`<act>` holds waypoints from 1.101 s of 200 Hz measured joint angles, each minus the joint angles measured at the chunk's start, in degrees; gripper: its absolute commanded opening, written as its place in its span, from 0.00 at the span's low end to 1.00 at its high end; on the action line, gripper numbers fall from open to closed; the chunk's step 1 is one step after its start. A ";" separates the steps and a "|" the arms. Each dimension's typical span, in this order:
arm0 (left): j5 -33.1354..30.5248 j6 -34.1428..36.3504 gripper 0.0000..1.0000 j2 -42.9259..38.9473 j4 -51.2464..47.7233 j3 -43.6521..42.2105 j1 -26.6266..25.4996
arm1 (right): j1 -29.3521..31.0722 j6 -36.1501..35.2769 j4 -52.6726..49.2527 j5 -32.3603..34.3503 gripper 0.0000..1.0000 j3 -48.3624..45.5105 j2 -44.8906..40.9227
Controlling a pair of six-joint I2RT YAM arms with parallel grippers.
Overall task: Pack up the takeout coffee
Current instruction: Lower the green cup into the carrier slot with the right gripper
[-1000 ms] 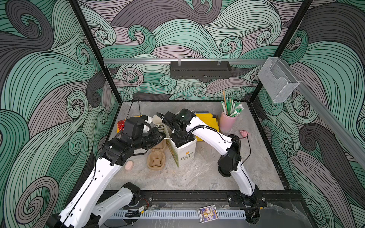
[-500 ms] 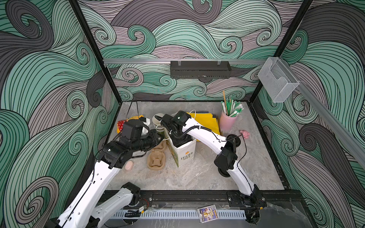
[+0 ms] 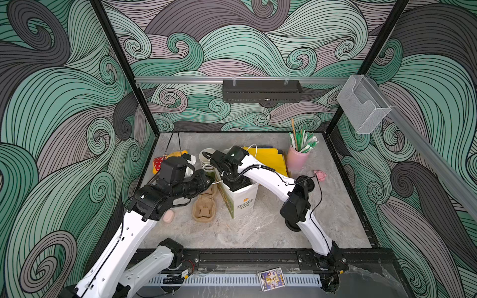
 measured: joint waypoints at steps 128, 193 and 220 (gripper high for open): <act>-0.17 0.13 0.00 -0.02 -0.04 0.00 0.02 | 0.00 -0.59 1.97 -0.33 0.56 -3.43 -1.05; -0.24 0.17 0.00 -0.02 -0.22 0.00 0.04 | 0.00 -0.87 3.91 -0.55 0.55 -6.10 -1.95; -0.39 0.26 0.00 -0.02 -0.59 0.00 0.04 | -0.07 -1.03 4.83 -0.85 0.55 -7.32 -2.36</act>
